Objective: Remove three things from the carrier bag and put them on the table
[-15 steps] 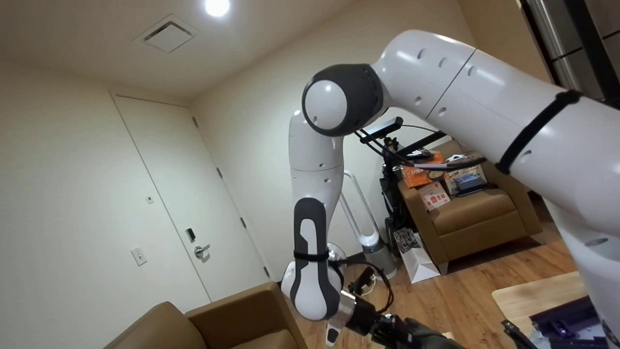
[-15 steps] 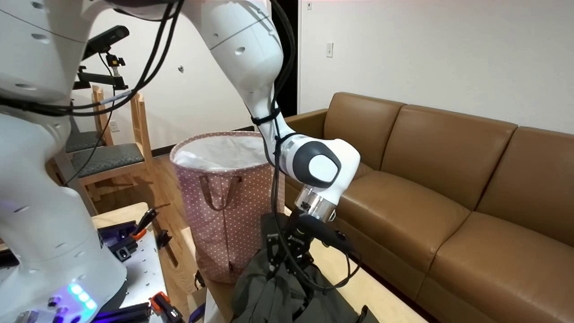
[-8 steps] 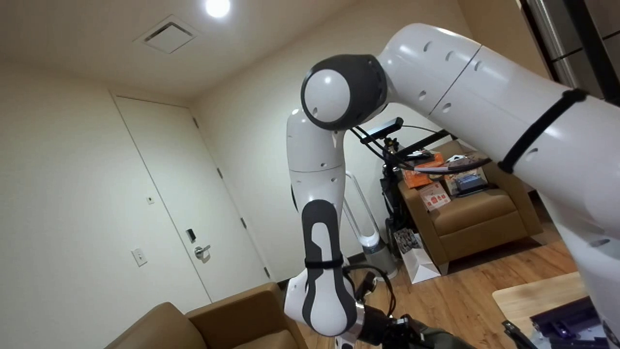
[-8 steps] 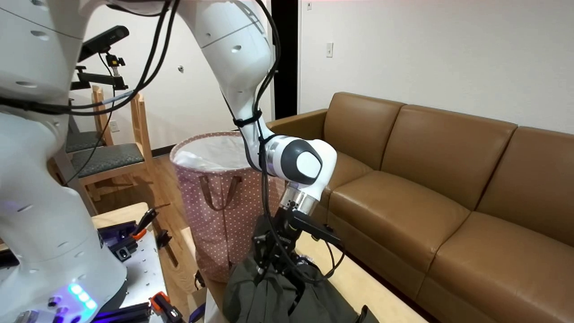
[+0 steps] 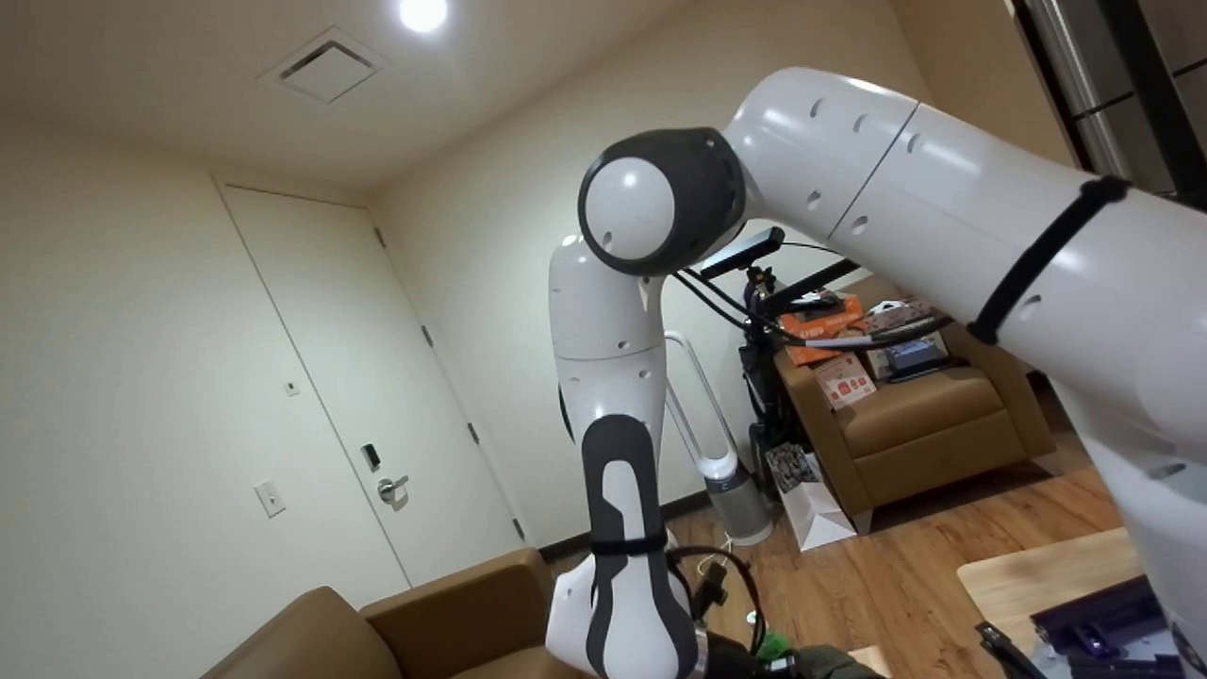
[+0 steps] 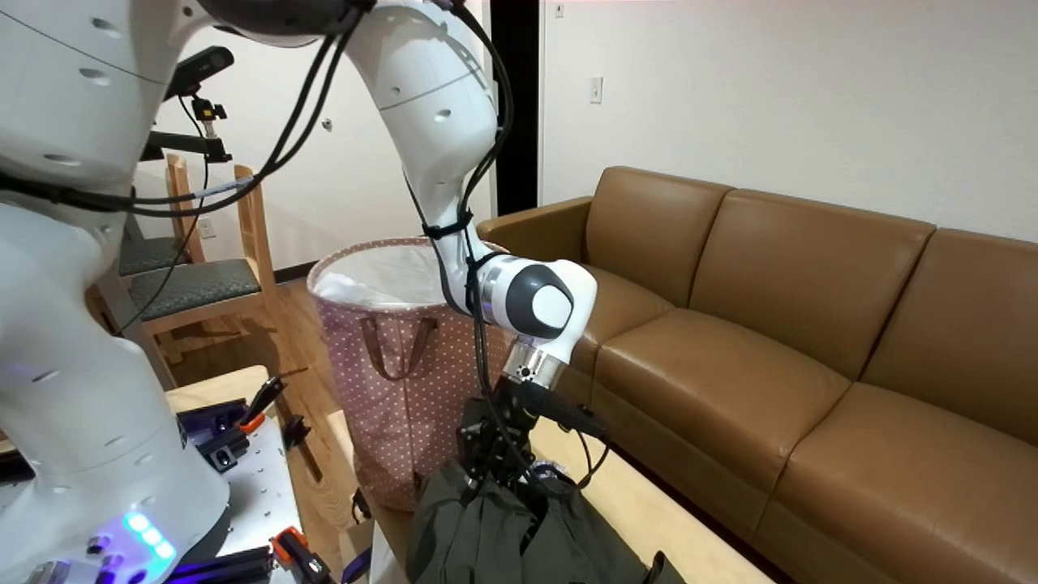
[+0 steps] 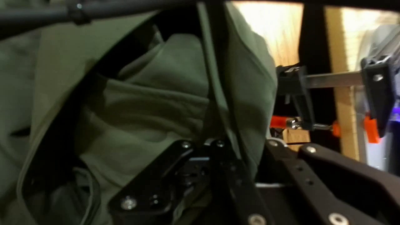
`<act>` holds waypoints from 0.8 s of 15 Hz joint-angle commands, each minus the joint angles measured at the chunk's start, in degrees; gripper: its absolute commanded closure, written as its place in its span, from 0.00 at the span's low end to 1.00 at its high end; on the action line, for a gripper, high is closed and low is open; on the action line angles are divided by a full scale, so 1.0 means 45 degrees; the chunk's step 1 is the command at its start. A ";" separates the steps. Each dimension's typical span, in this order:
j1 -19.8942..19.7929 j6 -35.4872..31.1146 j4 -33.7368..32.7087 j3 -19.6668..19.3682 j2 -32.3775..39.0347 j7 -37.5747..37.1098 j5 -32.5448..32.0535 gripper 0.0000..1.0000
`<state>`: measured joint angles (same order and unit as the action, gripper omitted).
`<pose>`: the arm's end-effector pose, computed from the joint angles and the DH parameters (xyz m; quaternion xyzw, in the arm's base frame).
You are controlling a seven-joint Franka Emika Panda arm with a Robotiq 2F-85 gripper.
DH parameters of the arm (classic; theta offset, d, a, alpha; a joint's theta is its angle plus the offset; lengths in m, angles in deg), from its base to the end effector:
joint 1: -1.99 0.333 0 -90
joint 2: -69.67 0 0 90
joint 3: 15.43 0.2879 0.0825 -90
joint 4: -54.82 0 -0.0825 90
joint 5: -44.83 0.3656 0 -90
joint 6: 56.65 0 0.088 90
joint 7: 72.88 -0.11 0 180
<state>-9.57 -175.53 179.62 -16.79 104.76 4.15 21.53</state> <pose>0.4185 -0.1196 0.0673 -0.6953 -0.6158 0.3410 0.1450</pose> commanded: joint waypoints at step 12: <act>0.1333 -0.9715 0.0322 0.0096 0.4076 -0.2597 -0.0078 0.95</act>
<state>-5.16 -209.95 180.42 -15.29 119.84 -2.86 21.51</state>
